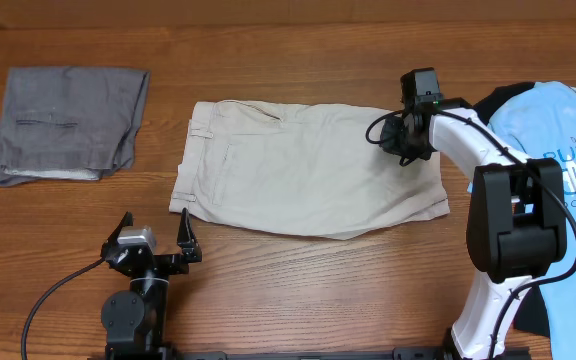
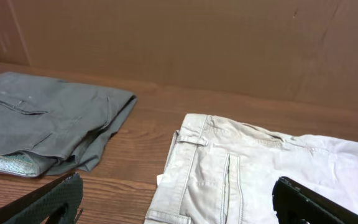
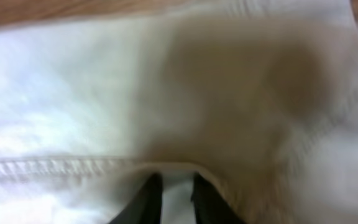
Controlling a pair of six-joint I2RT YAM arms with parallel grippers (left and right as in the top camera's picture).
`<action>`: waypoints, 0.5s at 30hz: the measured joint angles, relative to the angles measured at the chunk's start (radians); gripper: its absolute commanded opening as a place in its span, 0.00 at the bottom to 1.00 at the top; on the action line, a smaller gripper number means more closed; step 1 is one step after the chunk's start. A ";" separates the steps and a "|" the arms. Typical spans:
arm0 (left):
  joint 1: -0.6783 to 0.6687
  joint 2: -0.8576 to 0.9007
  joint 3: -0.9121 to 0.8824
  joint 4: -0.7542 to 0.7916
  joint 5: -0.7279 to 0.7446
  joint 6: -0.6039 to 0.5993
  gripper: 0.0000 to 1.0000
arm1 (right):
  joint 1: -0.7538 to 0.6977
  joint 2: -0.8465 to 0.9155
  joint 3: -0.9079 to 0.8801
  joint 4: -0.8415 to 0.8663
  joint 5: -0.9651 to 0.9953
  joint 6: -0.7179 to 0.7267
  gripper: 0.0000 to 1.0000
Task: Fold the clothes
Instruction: 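Release the pants and move the right gripper to their right edge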
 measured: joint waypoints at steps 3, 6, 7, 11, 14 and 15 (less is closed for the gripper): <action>0.000 0.000 0.000 0.000 0.000 0.000 1.00 | 0.000 0.000 0.049 -0.083 0.002 -0.002 0.35; 0.000 0.000 0.000 0.000 0.000 0.000 1.00 | -0.001 -0.016 0.132 -0.177 0.004 0.001 0.44; 0.000 0.000 0.000 0.000 0.000 0.000 1.00 | -0.001 -0.028 0.155 -0.203 0.004 0.002 0.47; 0.000 0.000 0.000 0.000 0.000 0.000 1.00 | -0.014 -0.114 0.230 -0.299 0.003 -0.002 0.47; 0.000 0.000 0.000 0.000 0.000 0.000 1.00 | -0.061 -0.163 0.253 -0.344 -0.001 -0.003 0.45; 0.000 0.000 0.000 0.000 0.000 0.000 1.00 | -0.086 -0.167 0.253 -0.355 -0.005 -0.003 0.45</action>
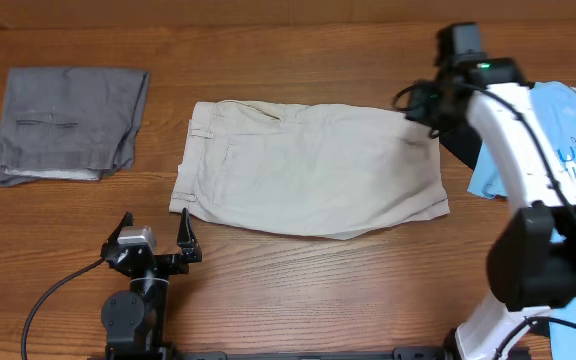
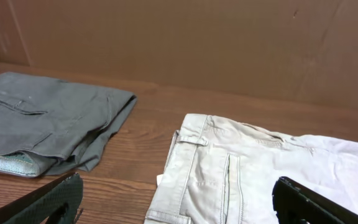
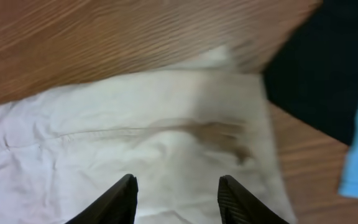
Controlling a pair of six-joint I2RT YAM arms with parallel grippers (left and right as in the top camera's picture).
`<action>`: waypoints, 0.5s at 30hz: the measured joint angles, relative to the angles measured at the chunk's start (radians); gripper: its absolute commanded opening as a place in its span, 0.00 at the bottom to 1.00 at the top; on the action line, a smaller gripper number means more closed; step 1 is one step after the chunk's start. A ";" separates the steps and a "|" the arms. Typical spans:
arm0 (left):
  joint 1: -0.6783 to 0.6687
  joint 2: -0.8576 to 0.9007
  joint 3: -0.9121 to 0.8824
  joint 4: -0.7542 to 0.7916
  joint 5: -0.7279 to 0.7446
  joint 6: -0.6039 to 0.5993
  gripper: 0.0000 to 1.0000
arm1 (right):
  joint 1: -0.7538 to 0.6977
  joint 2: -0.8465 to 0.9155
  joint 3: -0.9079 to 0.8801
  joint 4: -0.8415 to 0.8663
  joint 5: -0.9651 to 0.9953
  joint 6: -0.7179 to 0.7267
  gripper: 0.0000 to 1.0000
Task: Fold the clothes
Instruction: 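Release the pants and move the right gripper to their right edge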
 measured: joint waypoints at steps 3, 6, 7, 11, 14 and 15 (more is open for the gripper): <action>0.000 0.000 0.000 0.000 0.000 0.000 1.00 | -0.089 0.015 -0.012 -0.008 -0.048 -0.008 0.45; 0.000 0.000 0.000 0.000 0.000 0.000 1.00 | -0.168 0.046 -0.037 -0.002 -0.120 -0.029 0.45; 0.000 0.000 0.000 0.000 0.000 0.000 1.00 | -0.194 0.059 -0.048 0.008 -0.156 -0.041 0.45; 0.000 0.000 0.000 0.000 0.000 0.000 1.00 | -0.253 0.102 -0.088 0.059 -0.300 -0.093 0.46; 0.000 0.000 0.000 0.000 0.000 0.000 1.00 | -0.266 0.133 -0.111 0.082 -0.382 -0.122 0.46; 0.000 0.000 0.000 0.000 0.000 0.000 1.00 | -0.265 0.142 -0.117 0.089 -0.399 -0.129 0.46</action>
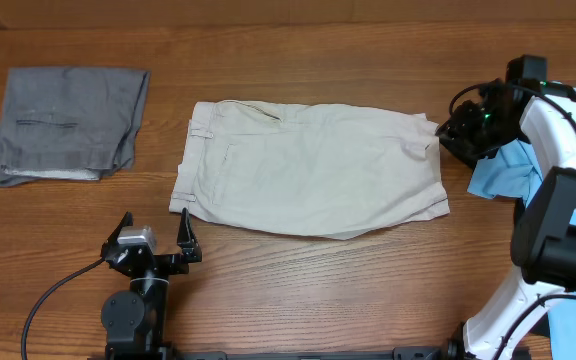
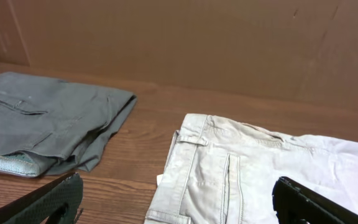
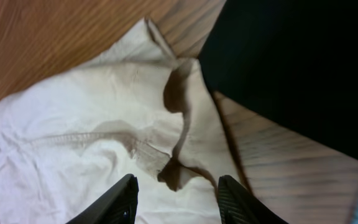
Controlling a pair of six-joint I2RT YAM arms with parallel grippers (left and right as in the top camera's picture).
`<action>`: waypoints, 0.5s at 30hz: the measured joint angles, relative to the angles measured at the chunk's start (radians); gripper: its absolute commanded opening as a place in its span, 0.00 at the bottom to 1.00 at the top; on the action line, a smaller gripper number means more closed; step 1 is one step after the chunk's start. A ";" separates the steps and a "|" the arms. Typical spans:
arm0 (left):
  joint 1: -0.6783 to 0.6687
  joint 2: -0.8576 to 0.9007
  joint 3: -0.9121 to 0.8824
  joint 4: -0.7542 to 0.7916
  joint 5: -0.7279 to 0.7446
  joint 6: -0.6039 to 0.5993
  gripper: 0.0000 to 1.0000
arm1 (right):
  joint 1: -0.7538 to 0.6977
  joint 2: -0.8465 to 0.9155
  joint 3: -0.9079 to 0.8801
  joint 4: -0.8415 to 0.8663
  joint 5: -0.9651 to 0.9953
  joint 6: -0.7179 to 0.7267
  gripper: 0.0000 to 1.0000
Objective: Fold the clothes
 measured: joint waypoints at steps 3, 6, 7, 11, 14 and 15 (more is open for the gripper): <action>0.000 0.000 0.000 0.000 -0.001 0.000 1.00 | 0.006 0.025 -0.020 0.036 -0.039 -0.013 0.46; 0.000 0.000 0.000 0.000 -0.003 0.000 1.00 | 0.016 0.033 -0.058 0.103 -0.060 -0.021 0.46; 0.000 0.000 0.000 0.000 -0.003 0.000 1.00 | 0.020 0.034 -0.071 0.119 -0.066 -0.023 0.47; 0.000 0.000 0.000 0.000 -0.003 0.000 1.00 | 0.034 0.041 -0.101 0.142 -0.095 -0.025 0.47; 0.000 0.000 0.000 0.000 -0.004 0.000 1.00 | 0.037 0.041 -0.110 0.150 -0.106 -0.026 0.47; 0.000 0.000 0.000 0.000 -0.004 0.000 1.00 | 0.037 0.041 -0.116 0.162 -0.105 -0.025 0.47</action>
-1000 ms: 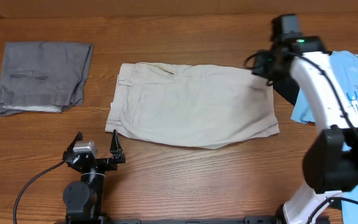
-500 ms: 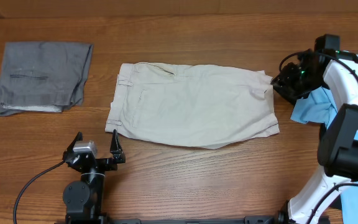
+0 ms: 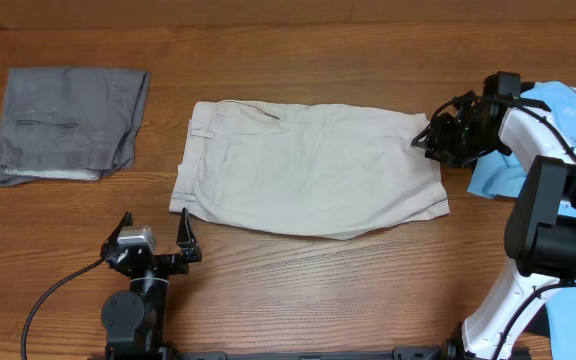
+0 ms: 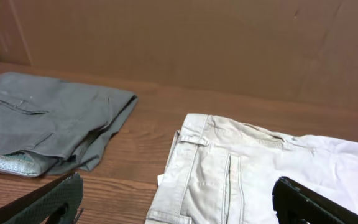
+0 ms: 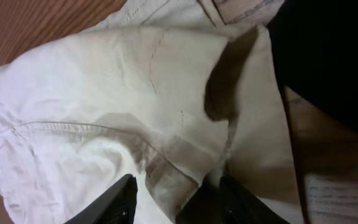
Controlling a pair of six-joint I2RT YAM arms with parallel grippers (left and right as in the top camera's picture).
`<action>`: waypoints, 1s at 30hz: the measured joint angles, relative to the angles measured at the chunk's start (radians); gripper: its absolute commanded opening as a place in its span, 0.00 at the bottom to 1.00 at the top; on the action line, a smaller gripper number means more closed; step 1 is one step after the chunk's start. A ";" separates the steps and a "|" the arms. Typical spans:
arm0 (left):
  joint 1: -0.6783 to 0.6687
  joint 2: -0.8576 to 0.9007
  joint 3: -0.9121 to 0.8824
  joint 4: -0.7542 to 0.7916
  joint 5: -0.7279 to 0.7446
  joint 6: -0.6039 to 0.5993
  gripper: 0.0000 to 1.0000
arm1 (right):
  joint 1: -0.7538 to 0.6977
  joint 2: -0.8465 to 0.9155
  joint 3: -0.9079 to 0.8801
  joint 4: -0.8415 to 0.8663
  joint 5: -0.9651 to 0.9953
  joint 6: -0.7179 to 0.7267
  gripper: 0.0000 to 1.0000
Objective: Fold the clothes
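Beige shorts (image 3: pixel 308 170) lie flat mid-table, waistband to the left. My right gripper (image 3: pixel 438 138) sits at their far right corner, low on the cloth. In the right wrist view its fingers (image 5: pixel 120 199) stand open astride a raised fold of the hem (image 5: pixel 185 162), with the right gripper (image 5: pixel 179 205) not closed on it. A folded grey pair (image 3: pixel 68 120) lies at the far left. My left gripper (image 3: pixel 153 245) rests open at the front edge, looking at both pairs (image 4: pixel 260 168) from the left gripper (image 4: pixel 176 208).
A light blue T-shirt (image 3: pixel 568 140) lies at the right edge over a black garment (image 5: pixel 328 56), just right of the shorts' corner. Bare wood table (image 3: pixel 298 60) surrounds the clothes. A brown wall (image 4: pixel 179 43) rises behind.
My right gripper has moved left from beside the shorts' corner, over the black garment's edge, onto the corner itself. It stays open. The left arm has not moved.
First my right gripper was nearly shut on the shorts' fabric near their far right corner. Then it was open, above the far edge of the shorts. After that it stood right of the corner, and now it straddles the hem fold there.
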 measured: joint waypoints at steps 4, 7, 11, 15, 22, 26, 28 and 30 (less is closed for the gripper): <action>0.000 0.000 0.000 0.000 0.000 0.000 1.00 | 0.000 0.000 -0.040 0.080 0.003 0.000 0.47; 0.000 0.000 0.000 0.000 0.000 0.000 1.00 | 0.000 0.000 -0.060 0.134 -0.003 0.002 0.47; 0.000 0.000 -0.001 0.000 0.000 0.000 1.00 | 0.000 0.000 -0.068 0.191 -0.006 0.001 0.45; 0.000 0.000 -0.001 0.001 0.000 0.000 1.00 | -0.002 0.000 -0.071 0.245 -0.058 0.002 0.34; 0.000 0.000 -0.001 0.000 0.000 0.000 1.00 | -0.008 0.000 -0.071 0.289 -0.136 0.022 0.20; 0.000 0.000 -0.001 0.000 0.000 0.000 1.00 | -0.009 0.000 -0.071 0.326 -0.150 0.026 0.19; 0.000 0.000 -0.001 0.000 0.000 0.000 1.00 | -0.009 0.000 -0.071 0.344 -0.146 0.027 0.19; 0.000 0.000 -0.001 0.000 0.000 0.000 1.00 | -0.009 0.000 -0.071 0.349 -0.117 0.027 0.17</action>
